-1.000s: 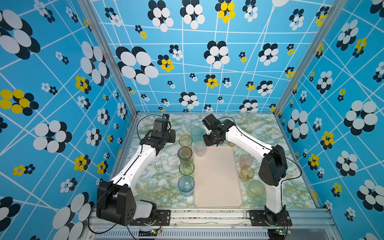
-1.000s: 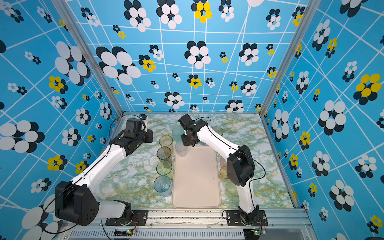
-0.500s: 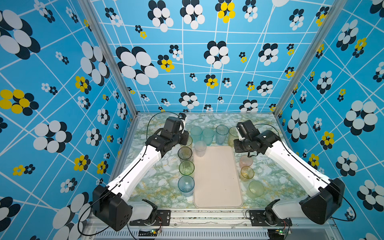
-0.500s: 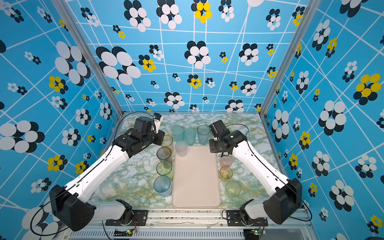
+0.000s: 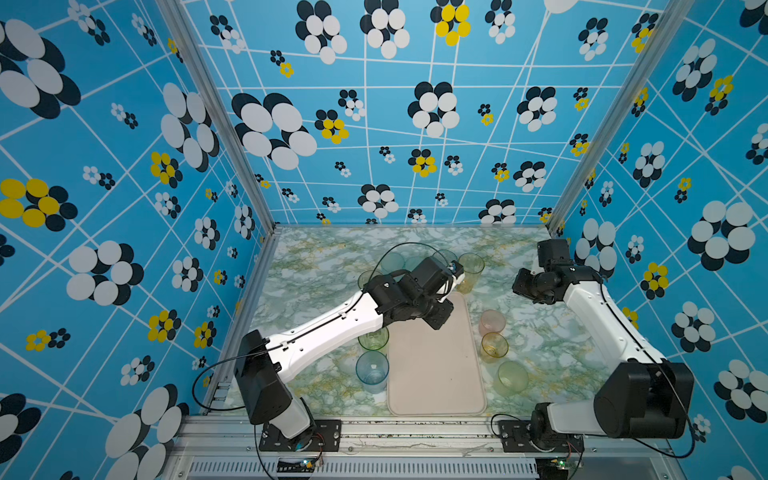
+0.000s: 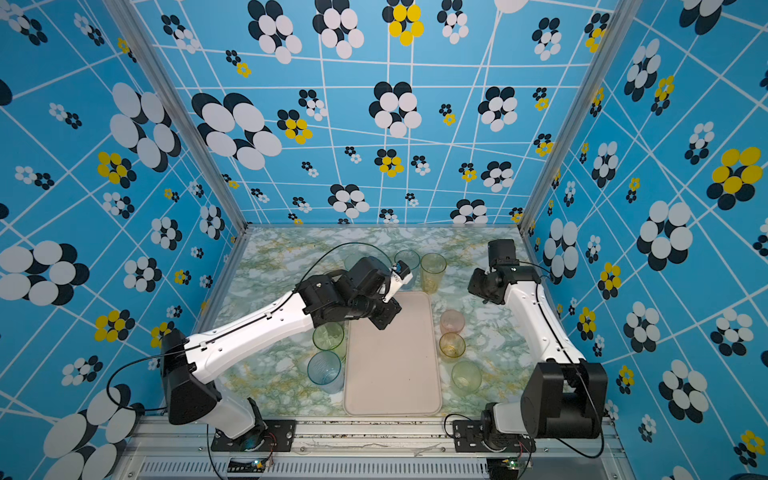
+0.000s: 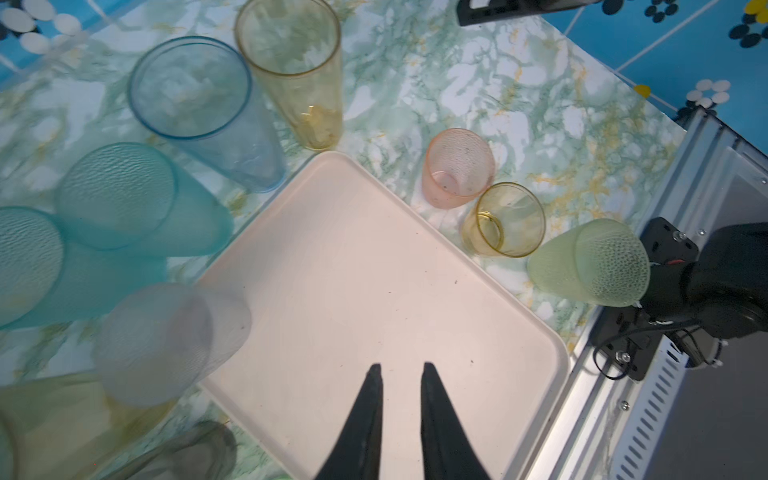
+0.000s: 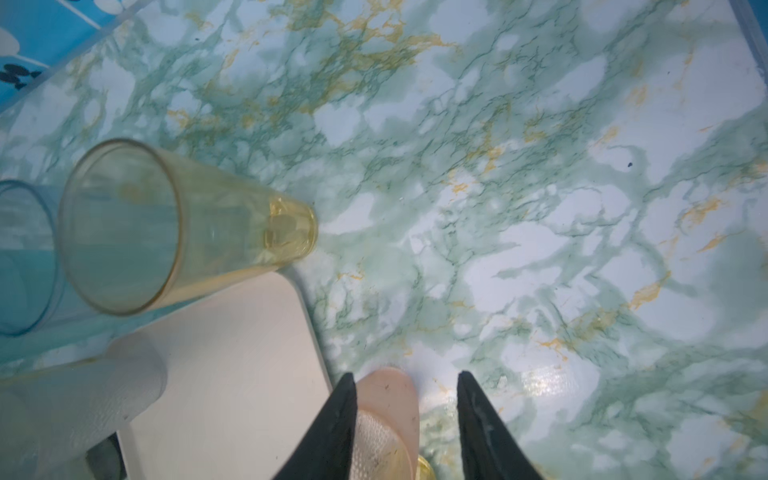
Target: Place the glasses into the tray
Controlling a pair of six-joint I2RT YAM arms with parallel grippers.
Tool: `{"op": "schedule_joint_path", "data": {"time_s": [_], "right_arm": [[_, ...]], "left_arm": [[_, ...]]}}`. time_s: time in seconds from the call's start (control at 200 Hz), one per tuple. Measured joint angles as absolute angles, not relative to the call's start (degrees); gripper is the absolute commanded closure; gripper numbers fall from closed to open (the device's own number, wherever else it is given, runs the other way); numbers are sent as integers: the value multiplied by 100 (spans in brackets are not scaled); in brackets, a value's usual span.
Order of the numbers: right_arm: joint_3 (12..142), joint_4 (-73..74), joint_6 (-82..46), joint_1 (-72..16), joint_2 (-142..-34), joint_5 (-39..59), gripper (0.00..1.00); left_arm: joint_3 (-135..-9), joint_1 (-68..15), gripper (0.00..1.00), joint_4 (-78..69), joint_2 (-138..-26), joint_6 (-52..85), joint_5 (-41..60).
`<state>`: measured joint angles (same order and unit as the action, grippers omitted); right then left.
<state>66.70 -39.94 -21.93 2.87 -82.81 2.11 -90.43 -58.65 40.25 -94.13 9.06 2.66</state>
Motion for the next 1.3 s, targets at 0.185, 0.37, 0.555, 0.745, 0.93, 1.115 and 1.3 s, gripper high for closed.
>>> {"op": "schedule_joint_path", "data": {"time_s": [0.185, 0.37, 0.555, 0.745, 0.93, 1.115, 1.3], "right_arm": [[6580, -3636, -2191, 1000, -8639, 615, 58], [6517, -3437, -2167, 1015, -8639, 941, 57], [6427, -3336, -2069, 1020, -8580, 1118, 57], [6333, -3269, -1986, 1022, -8495, 1262, 57], [6228, -3256, -1885, 1024, -8289, 1280, 57], [6224, -3256, -1841, 1081, -8027, 1249, 56], [6143, -3256, -1798, 1144, -7955, 1232, 56]], "left_arm": [[-9778, -6545, 81, 4414, -10252, 967, 443], [-10820, -6932, 80, 4853, -11264, 991, 607], [-11638, -7181, 80, 5221, -12105, 1039, 755], [-11913, -7240, 78, 5448, -12444, 1146, 805], [-12051, -7240, 79, 5548, -12543, 1249, 851], [-12084, -7240, 79, 5527, -12689, 1310, 862], [-12143, -7240, 79, 5529, -12875, 1387, 864]]}}
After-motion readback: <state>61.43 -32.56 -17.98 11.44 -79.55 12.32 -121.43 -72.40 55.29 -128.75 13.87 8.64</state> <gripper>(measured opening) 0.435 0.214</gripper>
